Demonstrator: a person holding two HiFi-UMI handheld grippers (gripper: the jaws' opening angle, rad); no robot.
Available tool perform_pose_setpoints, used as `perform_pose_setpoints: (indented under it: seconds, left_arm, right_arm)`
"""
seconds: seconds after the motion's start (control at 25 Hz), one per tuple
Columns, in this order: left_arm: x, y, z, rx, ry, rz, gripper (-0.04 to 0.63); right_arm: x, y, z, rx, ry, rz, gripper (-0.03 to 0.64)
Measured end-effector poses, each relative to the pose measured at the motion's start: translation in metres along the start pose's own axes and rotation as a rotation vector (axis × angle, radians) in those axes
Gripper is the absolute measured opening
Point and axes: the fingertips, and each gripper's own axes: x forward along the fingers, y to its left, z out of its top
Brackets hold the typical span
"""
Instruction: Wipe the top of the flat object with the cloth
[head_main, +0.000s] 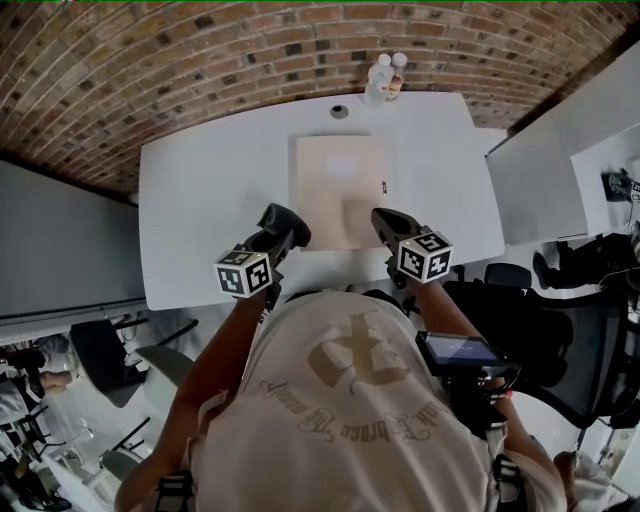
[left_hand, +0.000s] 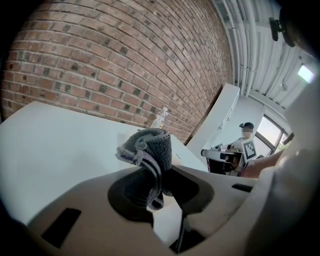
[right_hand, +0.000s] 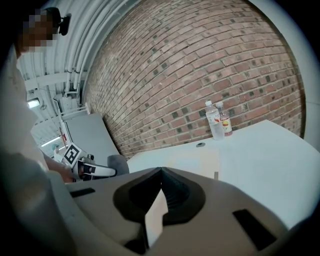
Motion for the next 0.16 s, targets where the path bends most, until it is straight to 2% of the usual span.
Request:
perform_pose_setpoints:
  seconds: [0.16]
  left_arm:
    - [0.0039, -0.0048, -0.0030, 0.000, 0.009, -0.004, 0.097]
  right_arm:
    - [-0.0046, -0.0052, -0.0054, 0.016, 0.005, -0.009, 0.021]
